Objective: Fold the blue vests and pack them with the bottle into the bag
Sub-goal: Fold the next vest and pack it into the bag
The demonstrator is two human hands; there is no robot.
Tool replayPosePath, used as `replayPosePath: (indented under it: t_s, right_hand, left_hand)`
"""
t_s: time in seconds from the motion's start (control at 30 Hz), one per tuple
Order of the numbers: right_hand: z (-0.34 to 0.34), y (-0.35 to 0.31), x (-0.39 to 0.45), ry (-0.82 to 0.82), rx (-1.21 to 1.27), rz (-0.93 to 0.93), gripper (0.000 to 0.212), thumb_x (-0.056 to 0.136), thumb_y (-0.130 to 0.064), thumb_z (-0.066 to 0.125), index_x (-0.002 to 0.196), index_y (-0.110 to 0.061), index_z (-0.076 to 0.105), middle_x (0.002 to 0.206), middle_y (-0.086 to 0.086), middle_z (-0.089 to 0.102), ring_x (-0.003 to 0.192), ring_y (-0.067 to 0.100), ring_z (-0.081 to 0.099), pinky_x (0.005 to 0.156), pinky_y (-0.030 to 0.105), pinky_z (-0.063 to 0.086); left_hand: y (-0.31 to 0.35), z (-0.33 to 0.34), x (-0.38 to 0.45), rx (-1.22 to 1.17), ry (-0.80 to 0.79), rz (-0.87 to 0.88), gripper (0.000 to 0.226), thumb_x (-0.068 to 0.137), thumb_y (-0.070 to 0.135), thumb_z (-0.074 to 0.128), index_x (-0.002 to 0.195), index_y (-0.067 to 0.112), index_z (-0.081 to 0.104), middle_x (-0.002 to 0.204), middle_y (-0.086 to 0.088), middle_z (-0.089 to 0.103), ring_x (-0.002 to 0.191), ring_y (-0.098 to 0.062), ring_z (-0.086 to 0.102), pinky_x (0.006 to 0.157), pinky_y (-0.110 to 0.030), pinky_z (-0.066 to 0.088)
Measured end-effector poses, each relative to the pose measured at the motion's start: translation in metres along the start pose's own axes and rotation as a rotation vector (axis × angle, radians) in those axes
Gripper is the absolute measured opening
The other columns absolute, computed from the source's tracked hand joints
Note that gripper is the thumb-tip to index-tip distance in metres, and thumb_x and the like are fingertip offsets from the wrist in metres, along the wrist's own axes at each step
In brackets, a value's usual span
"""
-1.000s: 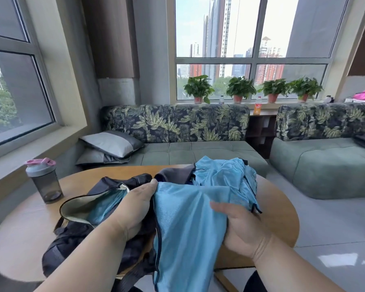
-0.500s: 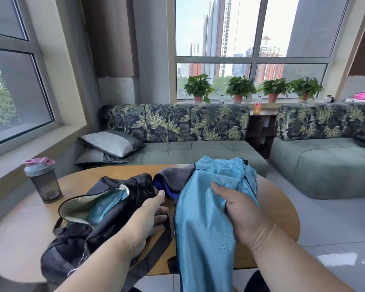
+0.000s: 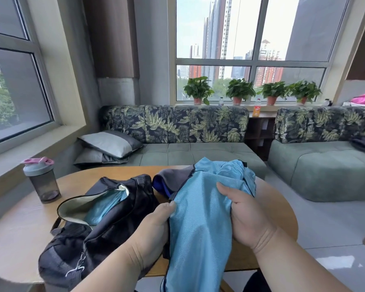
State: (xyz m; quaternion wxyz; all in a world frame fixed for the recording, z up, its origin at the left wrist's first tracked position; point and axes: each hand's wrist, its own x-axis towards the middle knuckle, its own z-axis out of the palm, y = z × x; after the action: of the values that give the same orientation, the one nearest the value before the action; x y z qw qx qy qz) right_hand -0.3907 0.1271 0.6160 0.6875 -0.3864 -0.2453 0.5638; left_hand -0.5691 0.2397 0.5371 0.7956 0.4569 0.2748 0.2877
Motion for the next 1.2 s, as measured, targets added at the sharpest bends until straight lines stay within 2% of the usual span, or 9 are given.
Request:
replayPosePath:
  t_s: [0.17,0.37,0.5,0.63,0.73,0.8,0.93,1.1,1.2]
  right_hand:
    - [-0.002,0.003,0.000,0.019,-0.004,0.000,0.041,0.096,-0.018,0.061,0.131,0.000,0.070,0.129,0.023,0.071,0.107,0.035,0.074,0.096,0.050,0.059]
    - [-0.002,0.004,-0.002,-0.009,-0.026,0.027,0.037,0.097,-0.020,0.059,0.123,0.001,0.074,0.127,0.025,0.071,0.107,0.037,0.074,0.094,0.050,0.061]
    - [-0.004,0.003,-0.004,-0.029,-0.006,0.035,0.036,0.096,-0.020,0.059,0.119,0.002,0.076,0.123,0.024,0.073,0.103,0.036,0.075,0.086,0.046,0.064]
    - [-0.007,0.002,-0.004,-0.020,-0.003,0.046,0.035,0.098,-0.018,0.056,0.118,0.002,0.077,0.120,0.024,0.074,0.100,0.035,0.077,0.080,0.045,0.065]
    - [-0.012,0.002,0.000,0.006,-0.014,0.048,0.039,0.095,-0.020,0.060,0.125,0.001,0.073,0.129,0.024,0.071,0.109,0.037,0.074,0.095,0.049,0.060]
    - [-0.018,0.002,0.003,0.011,-0.017,0.059,0.040,0.096,-0.021,0.059,0.128,-0.001,0.072,0.135,0.024,0.068,0.118,0.038,0.069,0.107,0.052,0.051]
    - [-0.028,-0.005,0.005,0.000,-0.077,0.093,0.041,0.101,-0.020,0.055,0.134,-0.001,0.069,0.141,0.023,0.064,0.132,0.038,0.062,0.119,0.055,0.039]
    - [-0.036,-0.018,0.011,0.031,-0.164,0.094,0.044,0.105,-0.025,0.051,0.143,-0.006,0.062,0.142,0.018,0.065,0.134,0.036,0.061,0.121,0.059,0.037]
    - [-0.037,-0.004,0.014,0.089,-0.092,0.075,0.042,0.106,-0.026,0.051,0.141,-0.006,0.063,0.138,0.018,0.068,0.130,0.033,0.064,0.116,0.051,0.043]
  left_hand:
    - [-0.001,0.002,-0.001,-0.049,-0.065,-0.051,0.048,0.108,0.038,0.047,0.143,0.011,0.064,0.147,-0.011,0.063,0.139,-0.028,0.057,0.124,-0.050,0.032]
    - [-0.001,0.004,-0.003,-0.094,-0.120,-0.069,0.047,0.106,0.033,0.055,0.148,0.010,0.059,0.150,-0.014,0.059,0.142,-0.032,0.054,0.126,-0.053,0.030]
    - [-0.006,-0.003,0.003,-0.087,-0.096,0.007,0.070,0.093,0.036,0.074,0.145,-0.005,0.050,0.147,-0.022,0.060,0.140,-0.041,0.054,0.124,-0.057,0.033]
    - [0.000,-0.010,0.003,-0.067,-0.019,0.065,0.059,0.074,0.043,0.093,0.108,0.010,0.057,0.119,-0.021,0.062,0.111,-0.034,0.061,0.106,-0.047,0.043]
    - [0.008,-0.012,0.000,-0.093,-0.014,0.073,0.046,0.076,0.039,0.088,0.084,0.015,0.049,0.104,-0.012,0.055,0.097,-0.026,0.056,0.085,-0.040,0.044]
    - [0.013,-0.016,-0.001,-0.086,-0.013,0.079,0.047,0.078,0.040,0.088,0.094,0.015,0.051,0.114,-0.010,0.053,0.105,-0.028,0.050,0.087,-0.041,0.043]
    - [0.023,-0.026,-0.003,-0.124,-0.012,0.112,0.062,0.079,0.037,0.089,0.125,0.017,0.051,0.128,-0.014,0.055,0.117,-0.032,0.054,0.122,-0.053,0.032]
    - [0.031,-0.027,-0.006,-0.114,0.022,0.119,0.063,0.080,0.037,0.088,0.125,0.004,0.059,0.118,-0.017,0.061,0.107,-0.029,0.062,0.100,-0.043,0.051]
    - [0.031,-0.014,-0.011,-0.158,0.051,0.075,0.058,0.092,0.029,0.068,0.135,-0.009,0.060,0.132,-0.028,0.067,0.108,-0.034,0.069,0.093,-0.044,0.058]
